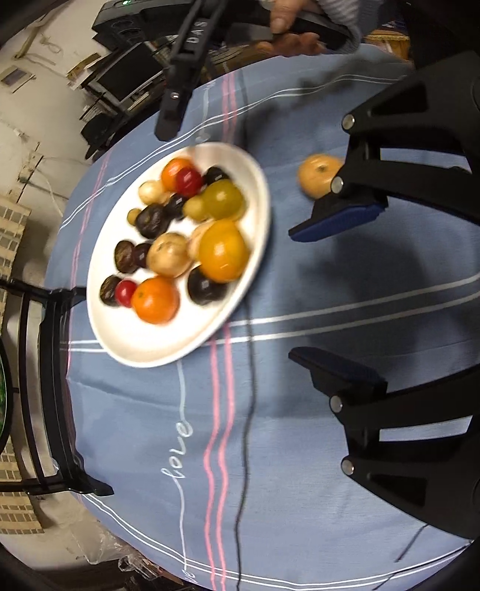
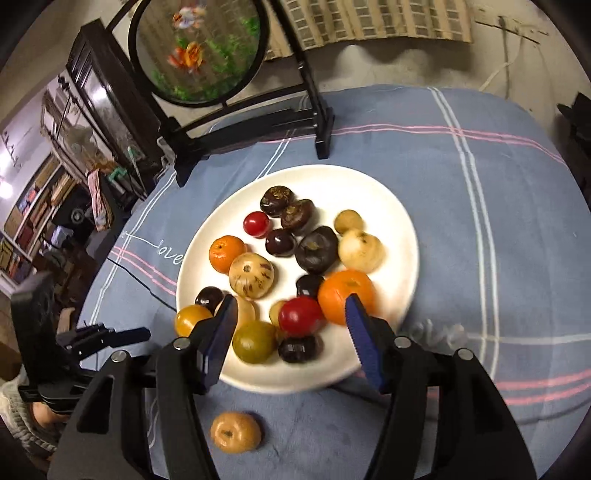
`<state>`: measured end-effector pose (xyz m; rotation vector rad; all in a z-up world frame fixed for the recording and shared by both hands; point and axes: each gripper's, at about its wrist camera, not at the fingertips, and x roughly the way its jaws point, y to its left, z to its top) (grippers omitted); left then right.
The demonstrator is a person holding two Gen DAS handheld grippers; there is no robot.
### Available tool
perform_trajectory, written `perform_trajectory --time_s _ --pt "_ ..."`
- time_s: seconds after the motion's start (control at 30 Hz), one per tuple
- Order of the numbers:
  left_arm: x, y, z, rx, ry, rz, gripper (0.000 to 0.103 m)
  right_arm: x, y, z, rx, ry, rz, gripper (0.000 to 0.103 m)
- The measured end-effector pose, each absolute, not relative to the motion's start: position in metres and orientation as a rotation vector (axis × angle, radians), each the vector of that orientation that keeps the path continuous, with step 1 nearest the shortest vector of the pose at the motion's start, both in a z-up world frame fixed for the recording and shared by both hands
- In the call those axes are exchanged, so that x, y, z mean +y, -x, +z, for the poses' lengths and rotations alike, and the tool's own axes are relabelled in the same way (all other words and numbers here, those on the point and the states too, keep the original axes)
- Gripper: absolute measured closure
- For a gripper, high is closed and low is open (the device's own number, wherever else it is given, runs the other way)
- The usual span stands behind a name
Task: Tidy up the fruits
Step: 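Grasp the last dark brown mottled fruit with the left tool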
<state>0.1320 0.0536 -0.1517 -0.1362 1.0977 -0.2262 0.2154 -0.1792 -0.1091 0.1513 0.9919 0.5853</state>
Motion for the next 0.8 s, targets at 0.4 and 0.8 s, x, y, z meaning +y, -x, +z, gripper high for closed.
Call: perform_trajectory --time_s 0.4,0.8 --pt "-0.016 -0.042 -0.165 1.196 -0.041 -0.551 0.040 -0.236 -0.124 -0.143 1.115 -0.262 0.512 0.041" --pt "-0.026 -0.010 -0.190 1.272 -0.043 -0.556 0.044 -0.237 -0.087 -0.152 1.143 -0.267 0.536 0.041"
